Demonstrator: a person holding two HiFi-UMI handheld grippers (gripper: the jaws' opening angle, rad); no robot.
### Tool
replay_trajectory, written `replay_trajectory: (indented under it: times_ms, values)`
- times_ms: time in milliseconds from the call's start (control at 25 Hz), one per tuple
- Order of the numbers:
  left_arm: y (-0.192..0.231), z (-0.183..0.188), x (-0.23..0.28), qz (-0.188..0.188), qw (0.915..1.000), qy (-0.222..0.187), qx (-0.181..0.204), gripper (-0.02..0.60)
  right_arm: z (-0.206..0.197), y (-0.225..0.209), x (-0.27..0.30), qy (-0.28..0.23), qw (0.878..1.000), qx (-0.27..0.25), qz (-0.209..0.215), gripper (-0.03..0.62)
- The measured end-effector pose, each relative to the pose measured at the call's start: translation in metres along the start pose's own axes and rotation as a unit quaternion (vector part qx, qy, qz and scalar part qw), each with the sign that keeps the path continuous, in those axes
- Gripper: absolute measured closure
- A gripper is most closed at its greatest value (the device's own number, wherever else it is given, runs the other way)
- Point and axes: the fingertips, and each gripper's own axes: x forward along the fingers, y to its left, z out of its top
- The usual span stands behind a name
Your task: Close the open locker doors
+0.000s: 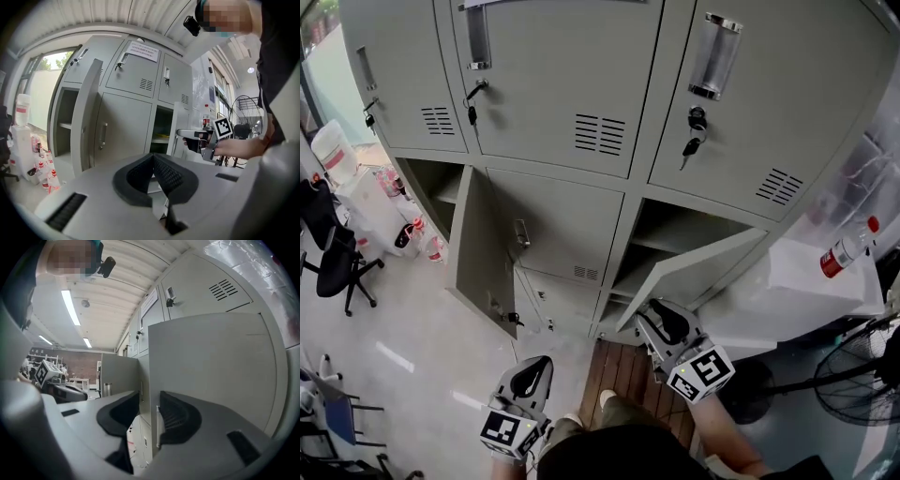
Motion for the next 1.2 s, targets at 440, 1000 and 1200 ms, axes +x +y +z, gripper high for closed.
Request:
replay_trajectory:
  times_ms: [440,1000,1200]
  values:
    - [0.014,-0.002,0.012,0.070,0.9975,0.001,-0.006,0.574,-0.002,-0.023,0.044,-0.001,0.998,0.007,0.060,0.456]
    - [0.018,-0.005,0.032,0.139,0.9899,-0.003,-0.029,0.574,0.000,-0.052,0.084,-0.004,0.993,0.006,0.116,0.454]
    - [0.020,-0.004,0.039,0.148,0.9885,-0.007,-0.031,0.575,-0.001,-0.061,0.092,-0.003,0.993,0.007,0.120,0.454]
